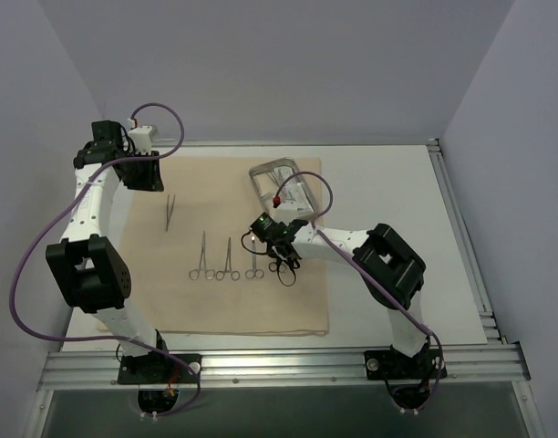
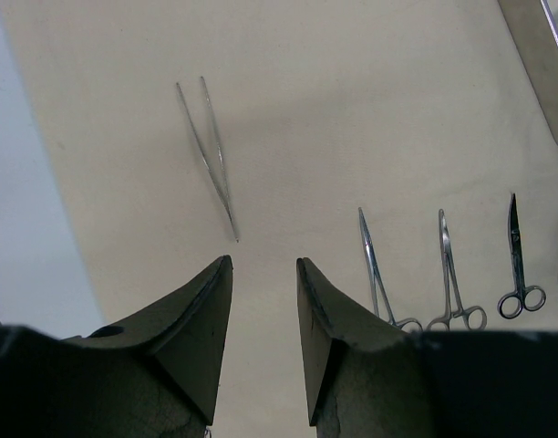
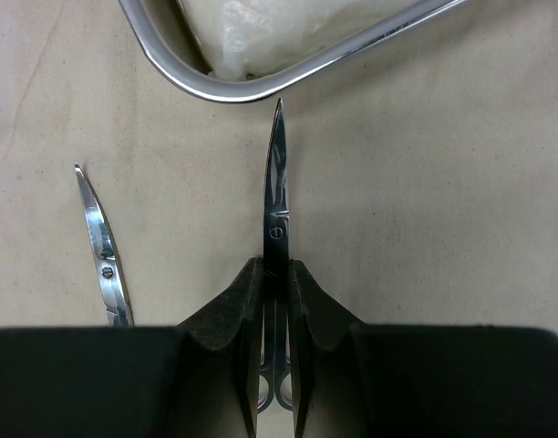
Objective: Open and lay out the surgical kit
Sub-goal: Place the medical item in the surgical kit.
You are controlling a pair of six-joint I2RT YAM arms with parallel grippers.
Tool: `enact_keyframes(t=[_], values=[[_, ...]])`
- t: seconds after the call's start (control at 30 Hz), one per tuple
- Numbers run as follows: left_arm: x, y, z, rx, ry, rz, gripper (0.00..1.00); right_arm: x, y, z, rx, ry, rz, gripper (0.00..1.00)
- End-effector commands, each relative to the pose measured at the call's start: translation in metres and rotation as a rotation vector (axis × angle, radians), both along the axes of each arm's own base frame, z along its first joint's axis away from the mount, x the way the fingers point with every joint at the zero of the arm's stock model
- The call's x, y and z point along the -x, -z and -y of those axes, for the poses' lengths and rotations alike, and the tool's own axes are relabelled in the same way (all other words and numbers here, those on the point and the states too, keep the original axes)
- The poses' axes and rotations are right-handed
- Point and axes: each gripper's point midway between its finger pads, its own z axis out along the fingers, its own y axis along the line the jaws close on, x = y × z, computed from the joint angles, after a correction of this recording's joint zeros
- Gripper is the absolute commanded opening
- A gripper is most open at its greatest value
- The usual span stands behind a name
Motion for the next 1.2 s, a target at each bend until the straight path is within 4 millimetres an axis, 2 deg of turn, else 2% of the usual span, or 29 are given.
enact_keyframes(t=[0.0, 0.13, 0.2, 0.43, 0.7, 1.0, 1.17], values=[[-0.009, -0.013, 0.004, 0.012, 0.017, 0.059, 0.44, 0.002, -0.015, 0.000, 0.049, 0.003, 0.023, 0.00], [-0.010, -0.013, 0.005, 0.016, 0.020, 0.059, 0.44, 0.008, -0.031, -0.004, 0.057, -0.008, 0.057, 0.00], [-0.010, -0.013, 0.005, 0.019, 0.021, 0.057, 0.44, 0.011, -0.031, -0.005, 0.061, -0.015, 0.052, 0.00], [-0.008, -0.015, 0.006, 0.015, 0.025, 0.062, 0.43, 0.015, -0.013, -0.004, 0.105, -0.041, 0.006, 0.00], [-0.008, -0.015, 0.005, 0.013, 0.027, 0.063, 0.44, 0.008, 0.003, -0.008, 0.105, -0.070, -0.042, 0.00], [-0.009, -0.011, 0.005, 0.014, 0.026, 0.054, 0.43, 0.006, 0.006, -0.001, 0.107, -0.054, -0.048, 0.01], [-0.010, -0.012, 0.005, 0.013, 0.026, 0.058, 0.43, 0.008, 0.006, 0.000, 0.113, -0.058, -0.058, 0.08]])
